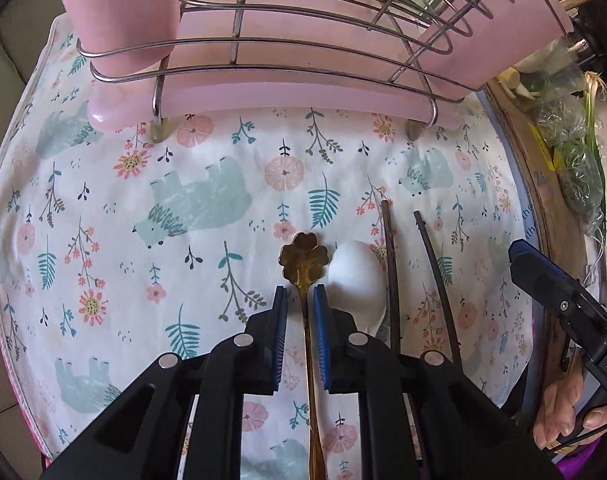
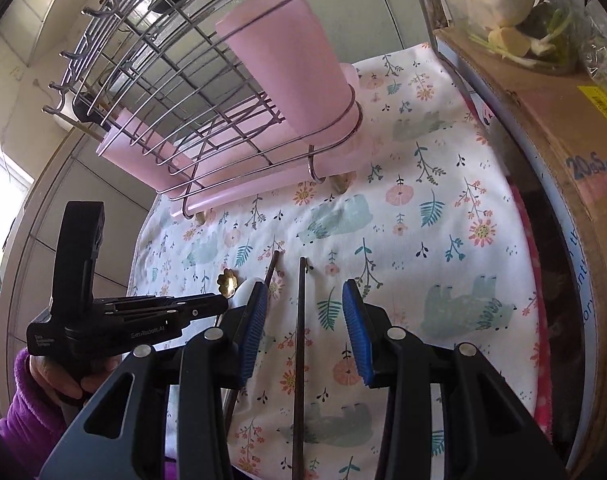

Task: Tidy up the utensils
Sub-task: 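Move both open grippers down toward the gold spoon and dark chopstick, then grasp the gold flower-handled spoon with the left gripper while the right grasps a dark chopstick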

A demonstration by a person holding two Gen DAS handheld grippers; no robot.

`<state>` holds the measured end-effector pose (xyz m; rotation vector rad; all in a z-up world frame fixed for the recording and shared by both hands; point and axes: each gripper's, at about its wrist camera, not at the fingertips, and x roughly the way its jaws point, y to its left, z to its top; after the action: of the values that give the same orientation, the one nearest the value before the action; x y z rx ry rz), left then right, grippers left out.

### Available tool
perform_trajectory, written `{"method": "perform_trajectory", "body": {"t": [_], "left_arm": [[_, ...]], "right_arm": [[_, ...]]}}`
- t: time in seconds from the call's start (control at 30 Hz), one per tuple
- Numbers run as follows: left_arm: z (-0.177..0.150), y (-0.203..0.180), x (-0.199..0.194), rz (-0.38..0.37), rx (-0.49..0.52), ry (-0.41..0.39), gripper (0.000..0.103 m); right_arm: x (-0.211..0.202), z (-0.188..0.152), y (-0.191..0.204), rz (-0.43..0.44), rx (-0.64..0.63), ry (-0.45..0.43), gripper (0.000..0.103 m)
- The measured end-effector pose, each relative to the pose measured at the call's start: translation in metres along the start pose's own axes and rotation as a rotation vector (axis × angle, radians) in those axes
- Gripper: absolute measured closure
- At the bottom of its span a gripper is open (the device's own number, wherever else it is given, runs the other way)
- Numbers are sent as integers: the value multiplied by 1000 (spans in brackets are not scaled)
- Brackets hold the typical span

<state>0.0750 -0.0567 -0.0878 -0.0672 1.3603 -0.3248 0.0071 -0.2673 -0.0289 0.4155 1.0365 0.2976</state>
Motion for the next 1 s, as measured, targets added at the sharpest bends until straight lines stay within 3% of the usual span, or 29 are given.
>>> {"method": "perform_trajectory", "body": {"t": [0.2, 0.47, 0.8, 1.0], "left_arm": [[5, -28, 9, 97, 83, -37, 100], [3, 4, -9, 82, -26, -94, 101], [4, 35, -5, 64, -62, -21, 100], [17, 34, 0, 64, -35, 13, 99]], "right_arm": [[4, 0, 0, 4, 3, 15, 63], [18, 5, 3, 35, 8, 79, 64], [60, 20, 15, -49, -28, 219, 78], [77, 22, 17, -102, -52, 264, 79]]}}
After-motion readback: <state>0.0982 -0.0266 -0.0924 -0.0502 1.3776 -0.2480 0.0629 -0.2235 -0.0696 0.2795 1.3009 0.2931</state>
